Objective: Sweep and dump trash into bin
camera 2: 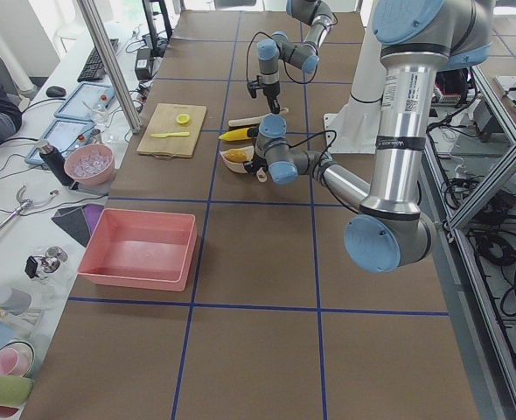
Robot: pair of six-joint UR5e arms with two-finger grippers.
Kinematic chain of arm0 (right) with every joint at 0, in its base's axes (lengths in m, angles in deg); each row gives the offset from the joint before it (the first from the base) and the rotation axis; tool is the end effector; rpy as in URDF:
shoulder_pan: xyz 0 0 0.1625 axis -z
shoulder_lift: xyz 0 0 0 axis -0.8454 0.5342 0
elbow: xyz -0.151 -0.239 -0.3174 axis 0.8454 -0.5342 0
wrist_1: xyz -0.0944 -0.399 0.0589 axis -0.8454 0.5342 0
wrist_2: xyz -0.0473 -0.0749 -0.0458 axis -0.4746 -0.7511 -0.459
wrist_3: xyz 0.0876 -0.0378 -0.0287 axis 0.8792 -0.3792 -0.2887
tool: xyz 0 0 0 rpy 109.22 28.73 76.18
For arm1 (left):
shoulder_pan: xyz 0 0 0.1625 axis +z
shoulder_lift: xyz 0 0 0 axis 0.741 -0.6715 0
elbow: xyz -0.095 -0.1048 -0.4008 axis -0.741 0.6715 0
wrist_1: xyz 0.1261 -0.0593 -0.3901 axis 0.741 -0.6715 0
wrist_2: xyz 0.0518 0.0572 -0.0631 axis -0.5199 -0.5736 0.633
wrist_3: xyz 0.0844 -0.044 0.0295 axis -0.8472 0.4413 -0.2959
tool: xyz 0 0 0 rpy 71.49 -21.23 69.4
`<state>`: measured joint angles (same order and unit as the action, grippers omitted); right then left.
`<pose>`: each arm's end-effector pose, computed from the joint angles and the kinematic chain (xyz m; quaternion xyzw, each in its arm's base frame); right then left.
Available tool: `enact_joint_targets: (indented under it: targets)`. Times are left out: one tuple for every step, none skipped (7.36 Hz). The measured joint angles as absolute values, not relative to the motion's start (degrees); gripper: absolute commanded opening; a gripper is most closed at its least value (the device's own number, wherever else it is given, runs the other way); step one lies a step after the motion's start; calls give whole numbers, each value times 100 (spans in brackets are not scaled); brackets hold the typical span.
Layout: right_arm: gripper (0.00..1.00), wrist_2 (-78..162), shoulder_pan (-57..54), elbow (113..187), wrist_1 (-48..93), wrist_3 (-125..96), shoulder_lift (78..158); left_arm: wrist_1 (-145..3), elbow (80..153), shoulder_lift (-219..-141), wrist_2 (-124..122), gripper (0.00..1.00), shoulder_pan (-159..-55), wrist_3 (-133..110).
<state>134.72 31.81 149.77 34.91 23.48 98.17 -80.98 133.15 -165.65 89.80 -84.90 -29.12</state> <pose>-0.5859 -0.3846 0.2154 0.0081 -0.4197 -0.1573 0.8939 0.3649 -0.3954 0.3956 0.3672 0.3567 0.4837 0.7099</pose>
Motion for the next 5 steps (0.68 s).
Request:
enact_joint_targets:
  targets:
    - [0, 13452, 3213, 14932, 3483, 2437, 9720, -8098, 13315, -16565, 8983, 20, -8490, -2912]
    - [0, 13444, 3245, 14908, 3478, 2511, 9652, -8098, 13316, -16565, 8984, 20, -8490, -2912]
    - [0, 13441, 3270, 14882, 3449, 2566, 9595, -8100, 13316, -16565, 8983, 20, -8490, -2912]
    - [0, 13438, 3290, 14846, 3332, 2636, 9565, -8104, 13316, -16565, 8979, 20, -8490, -2911]
    - [0, 13437, 3313, 14769, 3107, 2751, 9544, -8106, 13318, -16565, 8978, 20, -8490, -2907]
